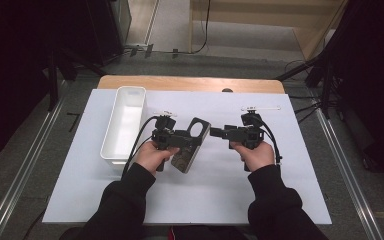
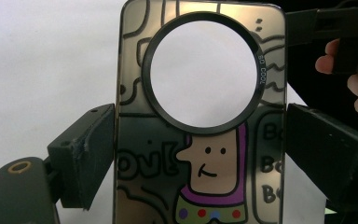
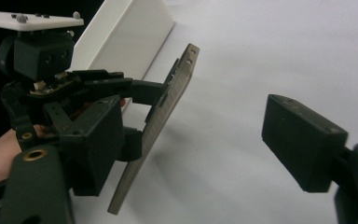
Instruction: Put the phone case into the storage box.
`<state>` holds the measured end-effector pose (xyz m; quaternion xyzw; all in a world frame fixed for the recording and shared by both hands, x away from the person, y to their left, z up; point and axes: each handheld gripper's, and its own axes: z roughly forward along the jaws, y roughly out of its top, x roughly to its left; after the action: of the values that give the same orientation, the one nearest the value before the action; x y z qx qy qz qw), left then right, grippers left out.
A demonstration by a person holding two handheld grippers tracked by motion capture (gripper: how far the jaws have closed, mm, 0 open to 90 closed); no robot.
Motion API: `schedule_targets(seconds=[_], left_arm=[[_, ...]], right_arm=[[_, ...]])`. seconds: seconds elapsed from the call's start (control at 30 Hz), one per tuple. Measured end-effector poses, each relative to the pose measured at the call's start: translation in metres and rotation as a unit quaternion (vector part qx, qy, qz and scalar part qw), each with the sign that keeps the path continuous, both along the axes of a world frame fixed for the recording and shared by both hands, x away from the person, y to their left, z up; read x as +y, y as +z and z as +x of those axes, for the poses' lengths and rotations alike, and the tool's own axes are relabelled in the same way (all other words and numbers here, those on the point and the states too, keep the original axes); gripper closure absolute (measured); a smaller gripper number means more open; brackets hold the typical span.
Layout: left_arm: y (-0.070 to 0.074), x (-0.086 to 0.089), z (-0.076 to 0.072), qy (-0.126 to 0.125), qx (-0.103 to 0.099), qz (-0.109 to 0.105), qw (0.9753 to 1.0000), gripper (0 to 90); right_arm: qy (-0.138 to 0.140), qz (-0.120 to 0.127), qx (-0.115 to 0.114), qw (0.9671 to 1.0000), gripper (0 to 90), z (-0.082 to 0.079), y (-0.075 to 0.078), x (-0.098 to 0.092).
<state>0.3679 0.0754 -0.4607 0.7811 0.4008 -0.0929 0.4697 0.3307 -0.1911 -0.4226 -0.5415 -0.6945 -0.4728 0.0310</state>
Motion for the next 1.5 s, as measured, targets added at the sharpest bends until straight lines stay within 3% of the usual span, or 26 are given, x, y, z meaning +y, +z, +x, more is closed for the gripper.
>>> schedule_targets(seconds=[0.43,0.6,1.13,1.5], left_arm=[[0.002,0.002,0.001,0.020,-0.004,-0.009,0.9997,11.1],[0.001,0.001,0.001,0.026,-0.001,-0.013,0.9996,11.1],[-0.001,-0.001,0.000,0.045,-0.005,-0.023,0.9987,11.1],[-0.002,-0.003,-0.001,0.053,-0.008,-0.027,0.9982,11.0]], right_arm=[[-0.017,0.008,0.017,0.9997,23.5,0.013,0.003,0.009],[-0.021,0.010,0.011,0.9997,24.2,0.017,0.000,0.014],[-0.029,0.038,0.023,0.9986,34.4,0.027,-0.006,0.028],[-0.032,0.040,0.025,0.9984,46.7,0.031,-0.010,0.033]])
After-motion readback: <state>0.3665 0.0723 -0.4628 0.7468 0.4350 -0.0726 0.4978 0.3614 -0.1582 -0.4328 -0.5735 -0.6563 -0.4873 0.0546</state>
